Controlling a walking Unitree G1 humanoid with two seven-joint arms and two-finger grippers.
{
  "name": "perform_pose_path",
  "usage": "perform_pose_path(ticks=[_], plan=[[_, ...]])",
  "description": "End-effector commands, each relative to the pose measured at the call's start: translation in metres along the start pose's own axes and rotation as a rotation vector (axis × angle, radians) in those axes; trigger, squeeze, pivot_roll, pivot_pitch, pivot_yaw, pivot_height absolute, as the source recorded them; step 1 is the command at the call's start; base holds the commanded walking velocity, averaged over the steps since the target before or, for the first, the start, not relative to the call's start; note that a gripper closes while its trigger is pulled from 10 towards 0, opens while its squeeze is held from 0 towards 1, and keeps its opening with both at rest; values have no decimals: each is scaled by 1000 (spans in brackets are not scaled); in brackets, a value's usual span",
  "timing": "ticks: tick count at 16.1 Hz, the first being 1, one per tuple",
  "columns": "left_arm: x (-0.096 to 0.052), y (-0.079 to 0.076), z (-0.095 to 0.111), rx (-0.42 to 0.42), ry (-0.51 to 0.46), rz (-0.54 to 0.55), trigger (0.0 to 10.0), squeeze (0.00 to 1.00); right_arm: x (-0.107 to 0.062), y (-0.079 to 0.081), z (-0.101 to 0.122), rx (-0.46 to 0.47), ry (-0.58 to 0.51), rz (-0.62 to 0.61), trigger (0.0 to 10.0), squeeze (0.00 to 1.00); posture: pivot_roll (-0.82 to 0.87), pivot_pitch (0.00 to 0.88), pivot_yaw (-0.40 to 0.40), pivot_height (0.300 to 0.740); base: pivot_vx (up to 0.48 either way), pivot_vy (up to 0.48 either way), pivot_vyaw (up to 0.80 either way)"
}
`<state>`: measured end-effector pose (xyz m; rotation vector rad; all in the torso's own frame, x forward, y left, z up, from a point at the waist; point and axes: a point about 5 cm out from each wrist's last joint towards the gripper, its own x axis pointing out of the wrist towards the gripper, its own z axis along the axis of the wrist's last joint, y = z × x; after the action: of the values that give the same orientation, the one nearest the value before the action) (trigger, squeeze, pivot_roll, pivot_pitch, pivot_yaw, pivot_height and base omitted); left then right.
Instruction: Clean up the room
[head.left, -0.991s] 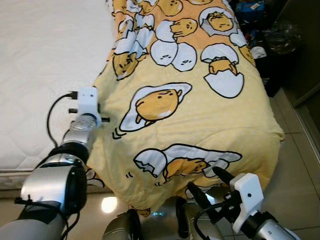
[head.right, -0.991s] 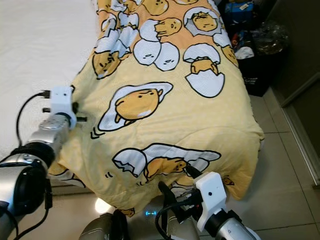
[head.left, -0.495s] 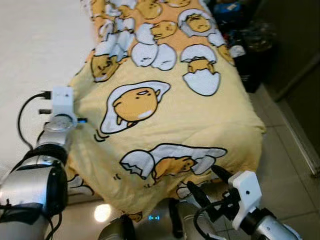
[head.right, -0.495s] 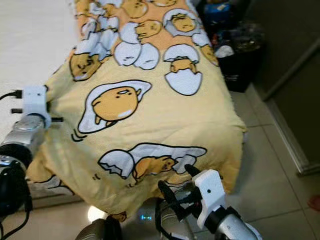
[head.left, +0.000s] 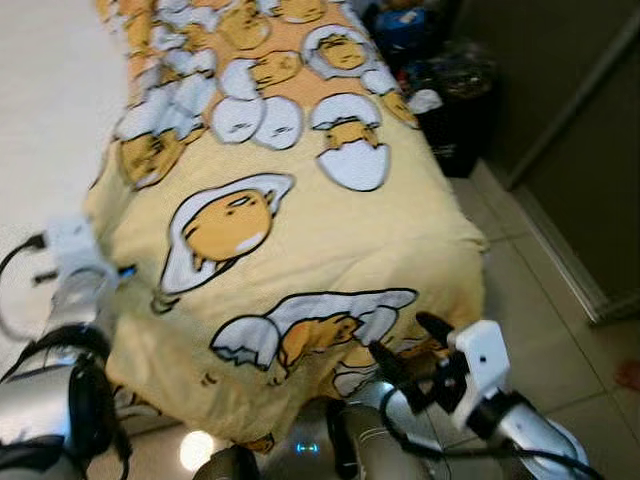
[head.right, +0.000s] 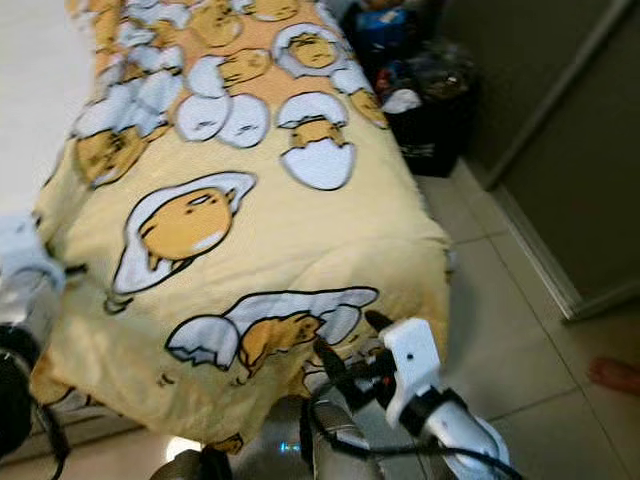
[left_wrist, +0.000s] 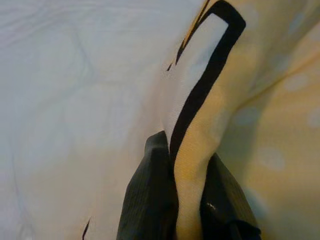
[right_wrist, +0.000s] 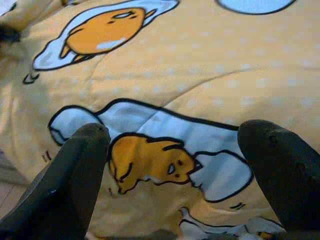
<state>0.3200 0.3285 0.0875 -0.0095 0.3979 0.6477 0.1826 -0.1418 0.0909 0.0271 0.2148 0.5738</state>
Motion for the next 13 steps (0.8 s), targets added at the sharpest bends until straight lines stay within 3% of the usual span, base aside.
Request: perform_pose_path(ticks=[1,13], plan=[[1,46,-15,-15,74,199,0,0,-4,-3,-4,13,10,-20,10000,20,-270,113,34,740,0,0,0],[1,46,-15,-15,74,199,0,0,-4,-3,-4,13,10,-20,10000,20,-270,113,34,740,0,0,0]])
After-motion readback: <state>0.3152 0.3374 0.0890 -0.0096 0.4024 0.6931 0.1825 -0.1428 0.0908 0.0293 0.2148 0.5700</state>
